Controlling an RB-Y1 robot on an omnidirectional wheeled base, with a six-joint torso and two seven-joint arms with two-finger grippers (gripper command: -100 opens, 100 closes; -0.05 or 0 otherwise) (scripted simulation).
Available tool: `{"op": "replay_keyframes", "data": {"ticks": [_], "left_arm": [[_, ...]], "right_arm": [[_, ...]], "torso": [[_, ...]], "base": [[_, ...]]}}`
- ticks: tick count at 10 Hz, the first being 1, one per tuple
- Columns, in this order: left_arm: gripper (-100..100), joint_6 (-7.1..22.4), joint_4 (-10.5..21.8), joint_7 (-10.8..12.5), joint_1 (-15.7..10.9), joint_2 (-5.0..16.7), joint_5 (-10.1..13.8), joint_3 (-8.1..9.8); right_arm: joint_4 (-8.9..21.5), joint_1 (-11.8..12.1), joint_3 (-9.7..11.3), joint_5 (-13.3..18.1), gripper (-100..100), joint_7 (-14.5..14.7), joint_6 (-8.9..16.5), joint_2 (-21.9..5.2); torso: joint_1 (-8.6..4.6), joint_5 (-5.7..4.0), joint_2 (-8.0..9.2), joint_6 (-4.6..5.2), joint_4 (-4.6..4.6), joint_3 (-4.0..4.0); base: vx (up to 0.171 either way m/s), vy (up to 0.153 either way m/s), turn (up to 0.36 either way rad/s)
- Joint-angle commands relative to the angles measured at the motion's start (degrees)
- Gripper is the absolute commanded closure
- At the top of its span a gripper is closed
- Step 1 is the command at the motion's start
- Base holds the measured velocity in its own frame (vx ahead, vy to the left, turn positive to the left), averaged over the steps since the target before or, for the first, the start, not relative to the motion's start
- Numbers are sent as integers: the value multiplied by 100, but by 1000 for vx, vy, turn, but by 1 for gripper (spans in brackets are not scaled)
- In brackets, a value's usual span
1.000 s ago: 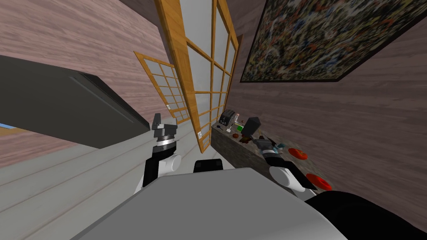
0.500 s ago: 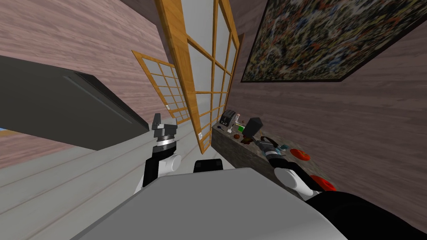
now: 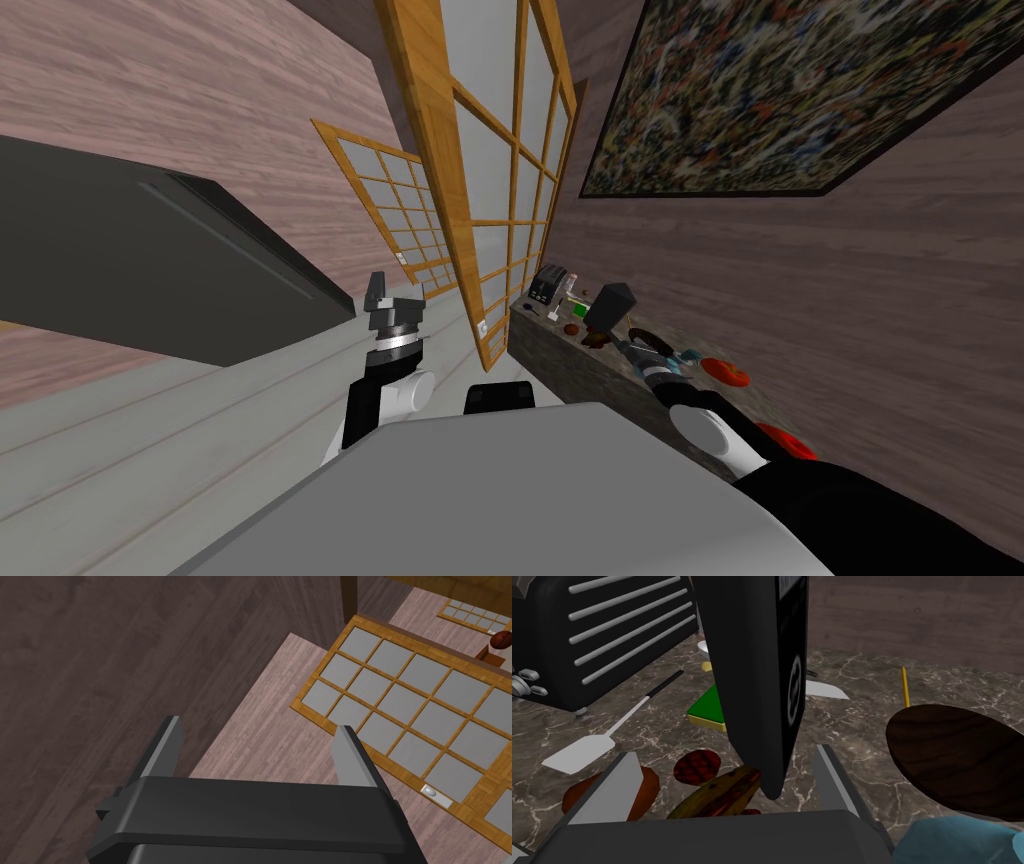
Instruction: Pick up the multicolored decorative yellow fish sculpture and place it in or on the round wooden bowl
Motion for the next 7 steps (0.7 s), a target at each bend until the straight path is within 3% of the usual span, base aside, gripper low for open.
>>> {"op": "replay_keyframes", "data": {"ticks": [1,2,3,4,7], "left_arm": [[0,0,0,0,0,0,0,0],[0,0,0,0,0,0,0,0],[0,0,0,0,0,0,0,0],[0,0,0,0,0,0,0,0],[0,0,0,0,0,0,0,0]], "right_arm": [[0,25,-34,-74,-100,-179,43,-29],[125,92,-88,-338,-100,-402,170,-199],[125,92,-88,-353,-100,-525,170,-199],[250,154,-140,-594,-100,-752,294,-368],[375,212,-188,-891,-100,-1193,415,-535]], "torso": [[0,0,0,0,0,0],[-8,-2,6,0,1,3],[-6,-2,4,0,1,2],[-4,-1,5,1,1,3],[1,0,4,0,1,2]], "base": [[17,14,3],[28,34,-17],[25,35,-22],[34,48,-29],[27,44,-17]]}}
